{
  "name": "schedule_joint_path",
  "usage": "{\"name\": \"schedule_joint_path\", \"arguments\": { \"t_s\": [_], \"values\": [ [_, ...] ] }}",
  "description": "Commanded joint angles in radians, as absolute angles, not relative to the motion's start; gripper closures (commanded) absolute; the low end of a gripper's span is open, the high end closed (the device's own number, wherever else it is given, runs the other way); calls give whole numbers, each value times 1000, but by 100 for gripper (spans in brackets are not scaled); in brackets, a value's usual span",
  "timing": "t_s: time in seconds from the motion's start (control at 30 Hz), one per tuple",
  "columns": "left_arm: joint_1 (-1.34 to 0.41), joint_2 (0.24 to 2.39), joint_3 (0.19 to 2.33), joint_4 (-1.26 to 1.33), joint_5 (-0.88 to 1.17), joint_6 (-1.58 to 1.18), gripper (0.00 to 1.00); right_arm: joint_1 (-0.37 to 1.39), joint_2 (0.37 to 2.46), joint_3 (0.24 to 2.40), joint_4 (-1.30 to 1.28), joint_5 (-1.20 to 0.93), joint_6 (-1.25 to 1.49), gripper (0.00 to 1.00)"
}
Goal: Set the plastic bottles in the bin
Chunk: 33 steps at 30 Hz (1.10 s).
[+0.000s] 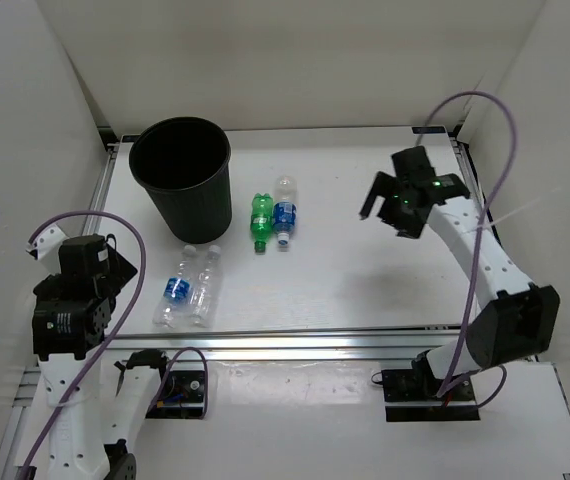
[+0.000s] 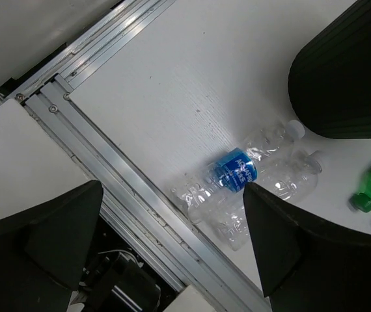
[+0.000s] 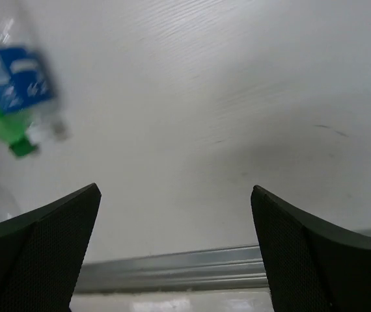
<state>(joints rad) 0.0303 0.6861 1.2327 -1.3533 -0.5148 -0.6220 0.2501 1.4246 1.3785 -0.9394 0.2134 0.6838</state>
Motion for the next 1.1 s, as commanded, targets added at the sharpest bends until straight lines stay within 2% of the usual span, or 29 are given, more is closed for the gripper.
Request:
{"name": "schedule_joint_path", "arguments": {
  "t_s": [0.0,0.03,0.13,0.17,0.3,0.47,0.8,1.07],
  "values": [
    [26,707,1230,-1381,-523,-621,0,324,1523,1405,-769,-87,474,0],
    [26,707,1230,-1365,-523,-621,0,324,1631,1435,-758,-183,454,0],
    [26,698,1174,-1295,-526,-595,0,336,1908,1705,-874,-372,442,0],
    [26,698,1139,-1281,-540,-595,0,354,1952,1803,-874,-417,424,0],
    [26,698,1106,-1229,-523,-650,0,379,2048,1885,-709,-482,455,0],
    [26,707,1085,-1198,-491,-650,0,348,2226,2083,-687,-610,532,0],
    [26,716,1063,-1218,-471,-621,0,348,2422,2117,-583,-670,591,0],
    [26,745,1091,-1241,-437,-594,0,348,2572,2250,-508,-747,646,0]
  ]
}}
